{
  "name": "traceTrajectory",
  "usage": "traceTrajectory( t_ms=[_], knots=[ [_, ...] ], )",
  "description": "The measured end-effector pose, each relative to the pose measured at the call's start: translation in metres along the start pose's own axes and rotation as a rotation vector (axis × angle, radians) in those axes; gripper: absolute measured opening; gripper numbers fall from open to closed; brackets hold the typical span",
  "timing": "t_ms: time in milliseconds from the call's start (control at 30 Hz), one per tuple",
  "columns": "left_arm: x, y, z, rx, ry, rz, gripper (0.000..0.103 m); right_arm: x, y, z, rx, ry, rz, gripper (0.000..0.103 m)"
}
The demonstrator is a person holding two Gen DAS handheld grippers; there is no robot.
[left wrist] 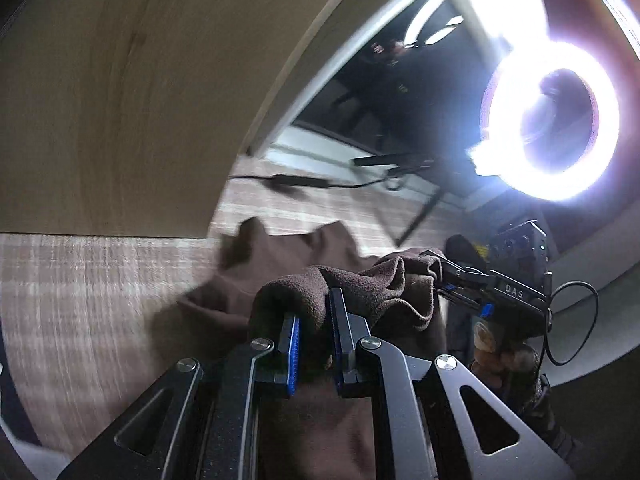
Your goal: Fold clothes
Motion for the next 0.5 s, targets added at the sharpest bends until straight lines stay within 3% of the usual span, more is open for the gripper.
traceTrajectory(
  t_ms=[167,267,500],
  knots=[
    [-0.017,-0.026,-0.006,-0.018,0.001,-0.038,0.012,0.021,-0.029,-0.001,-0.047,0.005,0.044,0.014],
    [-0.02,-0.034,-0.01,-0.015,0.009,-0.038,0.012,0.03,-0.033,-0.004,-0.041,-0.003,0.061,0.013],
    [-0.022,-0.041,-0.021,-0.053,0.094,-0.07,0.015,0.046,-0.028,-0.011,-0.12,-0.116,0.057,0.015]
  ],
)
Point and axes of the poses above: each gripper's, at about its wrist camera, not at the fingertips, and y roughly against the way its jaws point, x to its right, z to its underside, the point moved 2 cm from there along -y, roughly the way its jaws point, and after that the axes turned 15 degrees about y, right-handed, at the moved point
